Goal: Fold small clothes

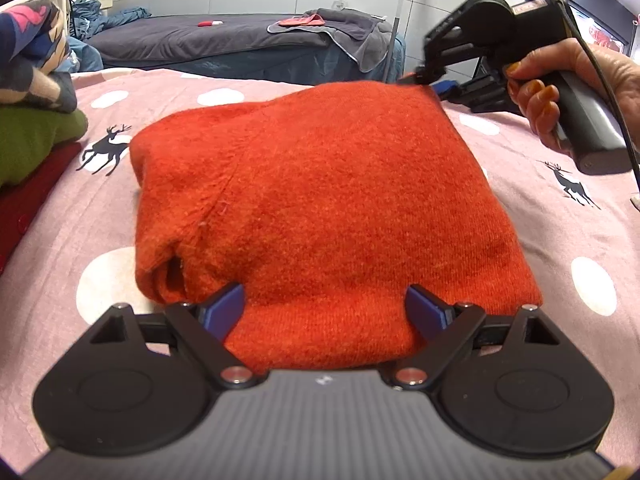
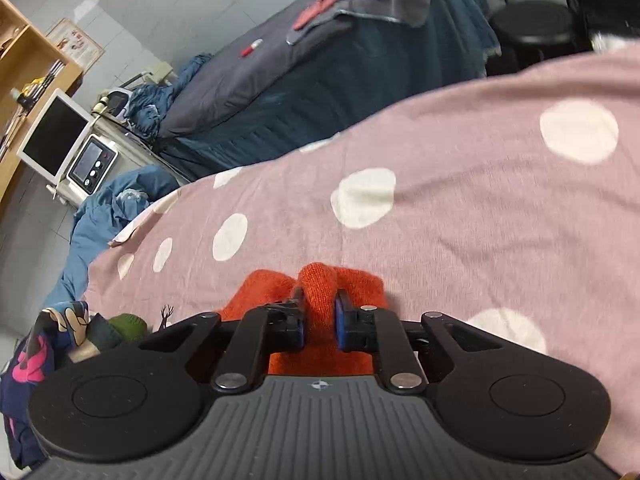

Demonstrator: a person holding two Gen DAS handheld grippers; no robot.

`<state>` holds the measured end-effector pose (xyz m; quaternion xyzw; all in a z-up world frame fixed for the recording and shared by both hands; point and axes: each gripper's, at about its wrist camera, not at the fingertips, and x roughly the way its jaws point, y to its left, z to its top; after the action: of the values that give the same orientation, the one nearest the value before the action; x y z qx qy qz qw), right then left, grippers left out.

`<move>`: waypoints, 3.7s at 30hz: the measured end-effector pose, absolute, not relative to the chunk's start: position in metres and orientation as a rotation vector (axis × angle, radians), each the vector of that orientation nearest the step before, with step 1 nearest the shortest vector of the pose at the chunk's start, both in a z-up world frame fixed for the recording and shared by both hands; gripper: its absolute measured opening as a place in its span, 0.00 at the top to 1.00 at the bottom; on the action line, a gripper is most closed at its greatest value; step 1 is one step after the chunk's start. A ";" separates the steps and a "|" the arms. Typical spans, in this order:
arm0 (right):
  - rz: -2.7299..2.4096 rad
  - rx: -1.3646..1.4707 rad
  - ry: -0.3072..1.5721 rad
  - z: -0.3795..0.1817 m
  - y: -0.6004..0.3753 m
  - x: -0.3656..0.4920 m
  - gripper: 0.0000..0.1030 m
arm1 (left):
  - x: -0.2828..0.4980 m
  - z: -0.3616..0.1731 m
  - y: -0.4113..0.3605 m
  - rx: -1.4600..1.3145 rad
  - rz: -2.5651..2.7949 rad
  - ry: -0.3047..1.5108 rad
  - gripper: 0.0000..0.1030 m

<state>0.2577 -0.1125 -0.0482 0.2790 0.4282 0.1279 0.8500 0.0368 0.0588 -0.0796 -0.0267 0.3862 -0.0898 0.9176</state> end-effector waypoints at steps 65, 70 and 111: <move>0.405 0.313 0.857 -0.060 -0.125 0.106 0.00 | 0.011 -0.122 0.156 -1.022 -0.262 0.797 0.00; 0.438 0.389 0.880 -0.073 -0.124 0.117 0.00 | 0.024 -0.130 0.156 -1.094 -0.247 0.689 0.00; 0.382 0.172 0.635 -0.020 -0.119 0.122 0.18 | 0.082 -0.055 0.048 -0.581 -0.331 0.727 0.69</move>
<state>0.1218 -0.1189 -0.0198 0.0839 0.3097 0.1866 0.9286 0.0817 0.0479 -0.0551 -0.2789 0.3491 -0.1590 0.8804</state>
